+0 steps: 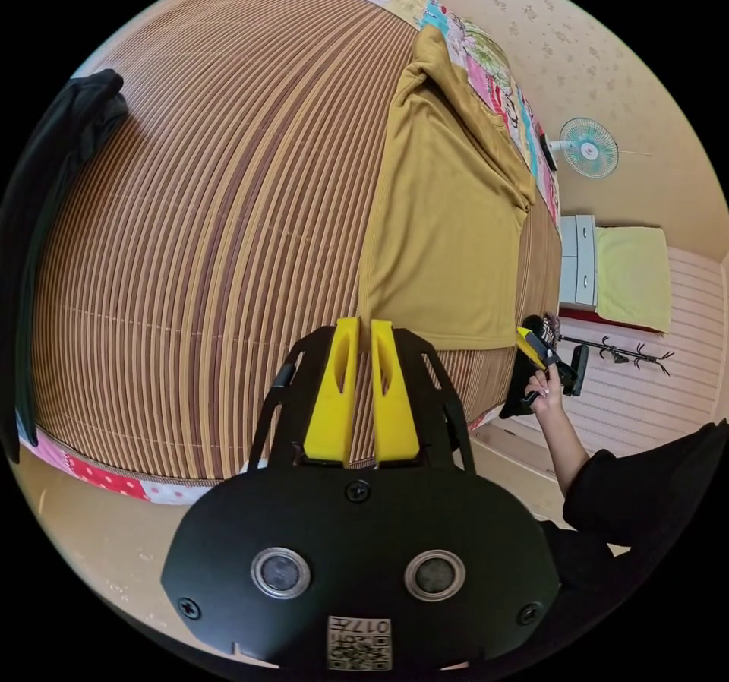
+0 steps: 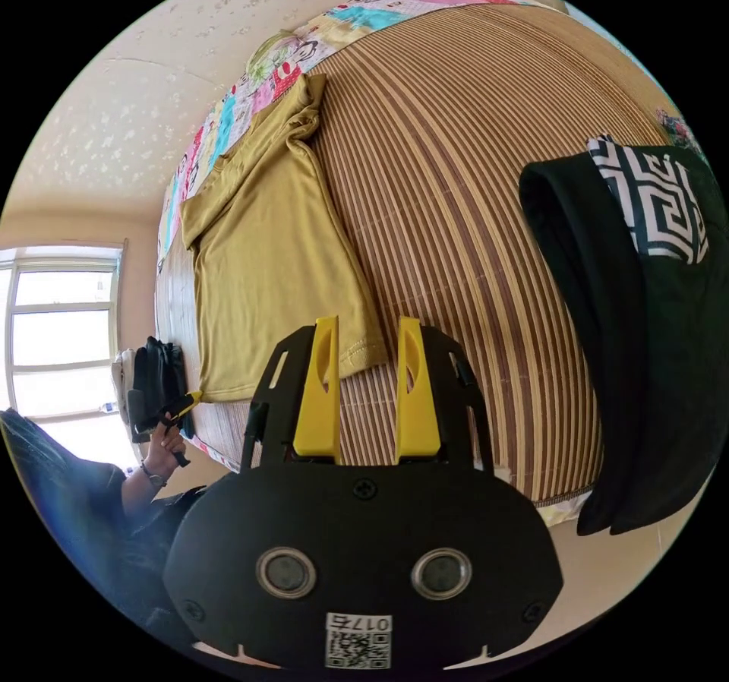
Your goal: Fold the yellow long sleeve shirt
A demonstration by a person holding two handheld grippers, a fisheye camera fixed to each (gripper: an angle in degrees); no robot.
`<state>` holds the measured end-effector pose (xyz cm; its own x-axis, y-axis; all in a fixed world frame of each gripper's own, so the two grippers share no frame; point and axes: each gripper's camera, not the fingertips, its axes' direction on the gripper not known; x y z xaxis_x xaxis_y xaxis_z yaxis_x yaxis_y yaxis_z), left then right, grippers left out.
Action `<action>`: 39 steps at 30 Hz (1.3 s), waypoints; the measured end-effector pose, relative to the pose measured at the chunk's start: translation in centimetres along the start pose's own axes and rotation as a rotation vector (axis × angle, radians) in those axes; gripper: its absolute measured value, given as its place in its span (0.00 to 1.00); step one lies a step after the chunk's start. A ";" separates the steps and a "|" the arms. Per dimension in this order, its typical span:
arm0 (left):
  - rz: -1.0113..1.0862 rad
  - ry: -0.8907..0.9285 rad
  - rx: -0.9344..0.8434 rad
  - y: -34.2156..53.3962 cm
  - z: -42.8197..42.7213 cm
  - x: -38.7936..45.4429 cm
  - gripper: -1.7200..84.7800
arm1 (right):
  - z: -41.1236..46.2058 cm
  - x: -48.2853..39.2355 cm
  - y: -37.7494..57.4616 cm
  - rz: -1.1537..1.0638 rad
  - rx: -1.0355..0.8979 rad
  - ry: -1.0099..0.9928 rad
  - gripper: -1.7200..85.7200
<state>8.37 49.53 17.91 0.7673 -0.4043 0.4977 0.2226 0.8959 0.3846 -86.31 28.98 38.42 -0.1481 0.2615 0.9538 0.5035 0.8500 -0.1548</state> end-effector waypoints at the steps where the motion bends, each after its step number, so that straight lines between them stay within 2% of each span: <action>1: 0.013 0.005 0.000 -0.1 -0.3 -0.1 0.05 | 0.2 0.1 0.0 -0.006 -0.012 -0.005 0.14; 7: 0.134 -0.025 -0.068 -0.5 -2.1 -0.5 0.04 | 0.3 -0.1 1.6 -0.074 -0.125 0.046 0.07; 12: 0.119 0.090 -0.170 0.7 -5.0 -3.4 0.02 | -4.4 0.7 5.7 0.009 -0.128 -0.157 0.05; 14: 0.092 0.093 -0.226 2.1 -5.9 -4.5 0.02 | -5.2 0.8 8.1 0.051 -0.179 -0.157 0.05; 17: 0.033 0.209 -0.309 4.5 -6.9 -6.1 0.02 | -6.0 0.7 12.3 0.125 -0.289 -0.117 0.05; 19: -0.052 0.358 -0.309 6.1 -7.7 -7.2 0.02 | -6.9 0.9 14.2 0.194 -0.299 -0.142 0.05; 21: -0.106 0.428 -0.254 6.3 -8.2 -7.8 0.02 | -8.1 1.7 15.1 0.323 -0.219 -0.239 0.05; 25: -0.187 0.596 -0.060 3.1 -8.2 -8.5 0.02 | -8.7 3.0 13.2 0.449 -0.028 -0.395 0.05; 30: -0.134 0.736 0.121 -4.6 -6.4 -5.6 0.02 | -7.3 3.1 5.7 0.539 0.240 -0.590 0.06; 33: -0.064 0.695 0.208 -9.8 -6.0 -2.8 0.02 | -6.3 2.0 1.2 0.570 0.355 -0.634 0.06; 39: -0.082 0.623 0.283 -18.8 -2.4 0.1 0.03 | -3.4 0.0 -8.0 0.562 0.444 -0.552 0.06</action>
<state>5.66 33.13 8.89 0.9763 -0.2112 -0.0484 0.1936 0.7500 0.6325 -87.44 20.63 40.53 -0.4240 0.7764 0.4662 0.2673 0.5991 -0.7547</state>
